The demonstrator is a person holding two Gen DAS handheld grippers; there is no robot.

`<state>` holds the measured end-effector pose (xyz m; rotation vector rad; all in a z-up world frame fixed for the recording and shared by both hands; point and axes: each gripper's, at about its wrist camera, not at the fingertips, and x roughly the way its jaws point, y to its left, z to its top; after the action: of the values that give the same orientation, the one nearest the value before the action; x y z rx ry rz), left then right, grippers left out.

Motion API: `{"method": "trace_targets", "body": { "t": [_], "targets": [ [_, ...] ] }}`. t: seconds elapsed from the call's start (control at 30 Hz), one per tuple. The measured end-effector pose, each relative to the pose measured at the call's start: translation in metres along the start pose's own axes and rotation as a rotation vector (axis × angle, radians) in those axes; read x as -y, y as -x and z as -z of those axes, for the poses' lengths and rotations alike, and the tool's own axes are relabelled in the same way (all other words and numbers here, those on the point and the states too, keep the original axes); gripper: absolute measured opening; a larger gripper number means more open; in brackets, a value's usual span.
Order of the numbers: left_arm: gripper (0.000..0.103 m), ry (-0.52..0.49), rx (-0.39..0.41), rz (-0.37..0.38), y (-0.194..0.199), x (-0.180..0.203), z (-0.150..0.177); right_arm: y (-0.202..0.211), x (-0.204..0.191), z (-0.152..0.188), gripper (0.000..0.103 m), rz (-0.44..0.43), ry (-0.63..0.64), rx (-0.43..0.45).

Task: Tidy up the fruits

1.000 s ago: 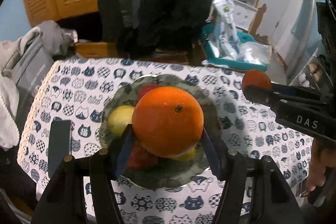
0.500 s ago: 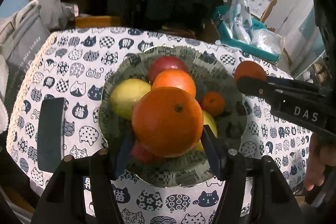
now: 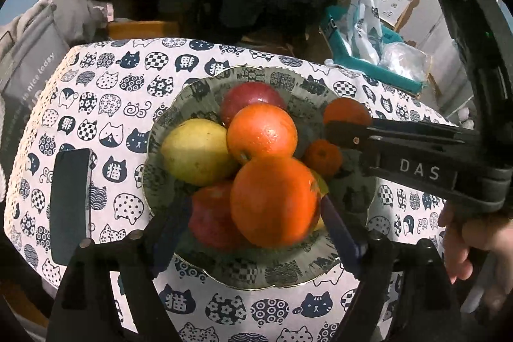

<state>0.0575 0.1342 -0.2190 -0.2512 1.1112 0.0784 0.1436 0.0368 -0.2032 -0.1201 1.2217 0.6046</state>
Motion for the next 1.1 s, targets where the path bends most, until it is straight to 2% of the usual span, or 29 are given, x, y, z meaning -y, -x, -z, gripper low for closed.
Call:
{"method": "trace_targets", "body": {
  "t": [0.1, 0.17, 0.4, 0.6, 0.77, 1.1],
  "targets": [
    [0.085, -0.005, -0.004, 0.006, 0.0, 0.001, -0.001, 0.002, -0.001, -0.001, 0.059, -0.005, 0.002, 0.02],
    [0.085, -0.008, 0.0, 0.003, 0.0, 0.002, -0.001, 0.007, -0.002, -0.003, 0.061, -0.01, 0.005, 0.034],
    [0.085, 0.007, 0.007, 0.007, 0.006, 0.003, -0.003, 0.021, 0.0, -0.005, 0.062, 0.0, -0.007, 0.056],
    [0.085, 0.015, 0.03, 0.014, 0.019, 0.006, -0.005, 0.047, 0.002, -0.002, 0.062, 0.057, -0.004, 0.103],
    [0.085, 0.026, 0.072, 0.017, 0.039, 0.008, -0.008, 0.077, 0.005, 0.004, 0.07, 0.131, 0.002, 0.159],
    [0.085, -0.001, 0.219, 0.012, 0.097, 0.022, -0.013, 0.141, 0.001, 0.019, 0.072, 0.221, 0.026, 0.279]
  ]
}}
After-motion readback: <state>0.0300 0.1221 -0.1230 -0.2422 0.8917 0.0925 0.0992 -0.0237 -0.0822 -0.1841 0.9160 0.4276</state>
